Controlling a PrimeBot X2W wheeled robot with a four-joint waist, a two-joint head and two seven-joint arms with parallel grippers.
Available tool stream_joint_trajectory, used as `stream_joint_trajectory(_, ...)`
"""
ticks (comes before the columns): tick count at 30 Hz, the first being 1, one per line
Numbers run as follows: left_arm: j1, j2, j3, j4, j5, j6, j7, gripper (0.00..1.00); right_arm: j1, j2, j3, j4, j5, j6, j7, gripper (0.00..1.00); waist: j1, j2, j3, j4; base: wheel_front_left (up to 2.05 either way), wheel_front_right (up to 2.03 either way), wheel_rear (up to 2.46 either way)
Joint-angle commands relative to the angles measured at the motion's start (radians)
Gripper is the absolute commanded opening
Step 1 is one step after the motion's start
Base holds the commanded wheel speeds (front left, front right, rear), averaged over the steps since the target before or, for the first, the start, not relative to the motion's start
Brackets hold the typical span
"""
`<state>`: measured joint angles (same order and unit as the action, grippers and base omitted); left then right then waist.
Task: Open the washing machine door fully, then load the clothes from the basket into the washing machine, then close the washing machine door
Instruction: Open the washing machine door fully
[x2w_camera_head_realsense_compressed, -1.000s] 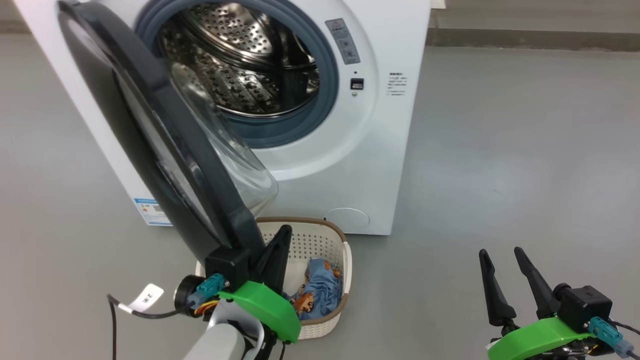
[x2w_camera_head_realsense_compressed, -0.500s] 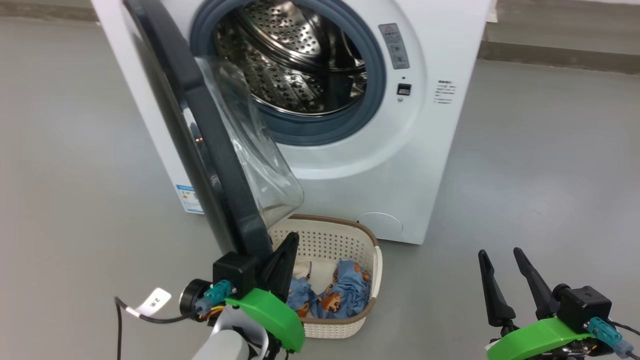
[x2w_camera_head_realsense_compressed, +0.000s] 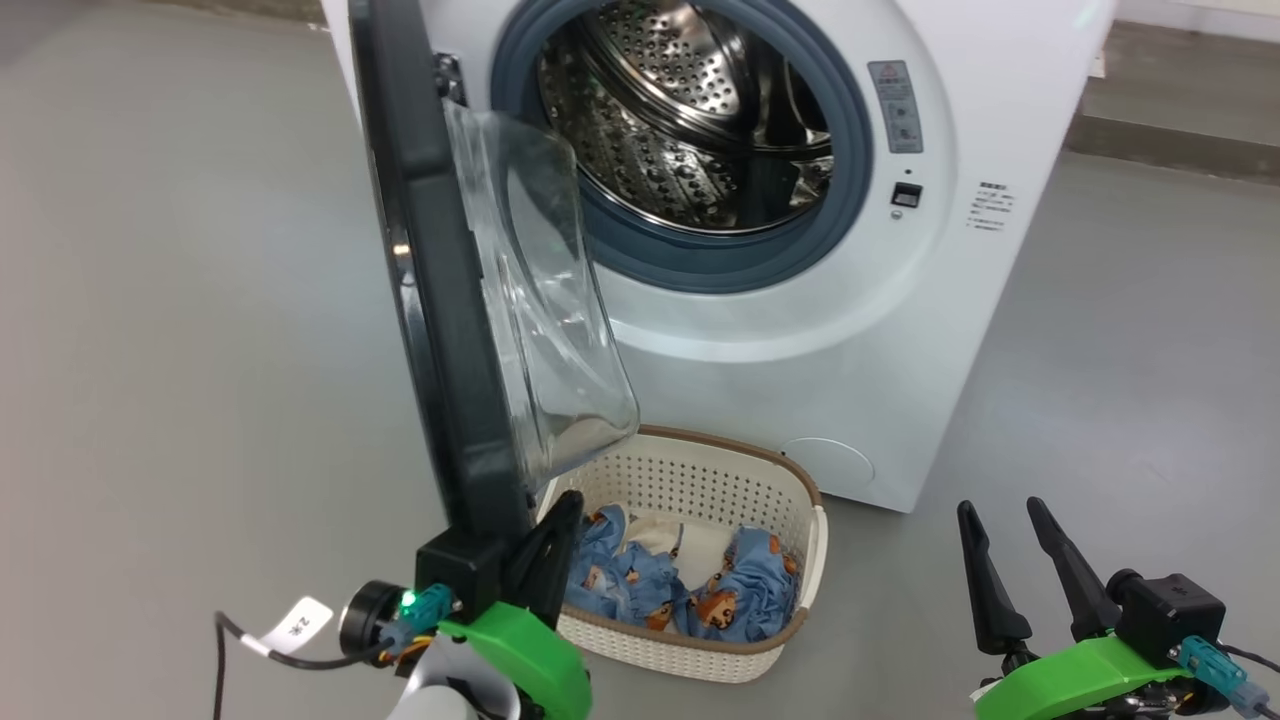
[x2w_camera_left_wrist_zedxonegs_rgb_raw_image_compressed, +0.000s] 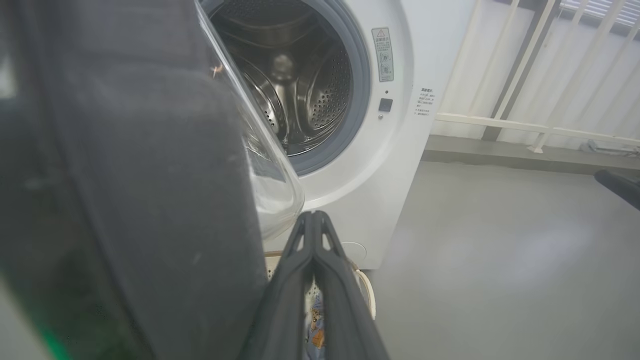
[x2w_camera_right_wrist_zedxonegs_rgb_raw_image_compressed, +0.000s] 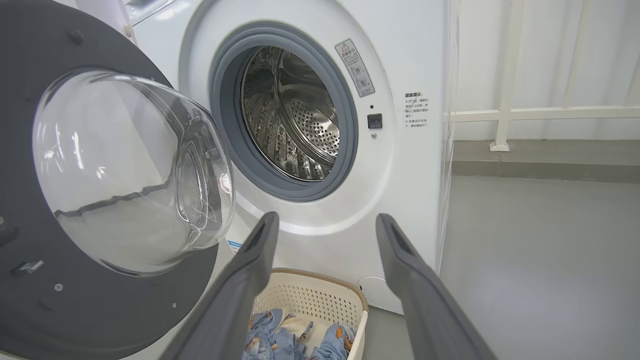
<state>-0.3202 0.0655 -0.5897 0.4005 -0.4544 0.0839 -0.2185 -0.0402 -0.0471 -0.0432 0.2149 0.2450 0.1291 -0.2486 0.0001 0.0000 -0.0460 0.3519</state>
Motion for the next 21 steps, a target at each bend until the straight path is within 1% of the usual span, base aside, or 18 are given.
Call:
stream_joint_trajectory(1, -0.009, 0.039, 0.053, -0.02, -0.004, 0.024, 0.001, 0.0, -0.013, -0.003, 0.029, -0.02, 0.011, 0.002, -0.013, 1.0, 0.0, 0.0, -0.003, 0.02, 0.0, 0.0, 0.0)
stream_joint_trajectory(12, 0.026, 0.091, 0.106, -0.062, -0.034, 0.059, 0.001, 0.0, -0.006, -0.003, 0.032, -0.014, 0.012, 0.002, -0.013, 1.0, 0.0, 0.0, -0.003, 0.076, 0.0, 0.0, 0.0)
stream_joint_trajectory(21, 0.054, 0.132, 0.155, -0.087, -0.058, 0.083, -0.006, 0.0, -0.011, -0.003, 0.044, -0.01, 0.015, 0.002, -0.013, 1.0, 0.0, 0.0, 0.001, 0.091, 0.0, 0.0, 0.0)
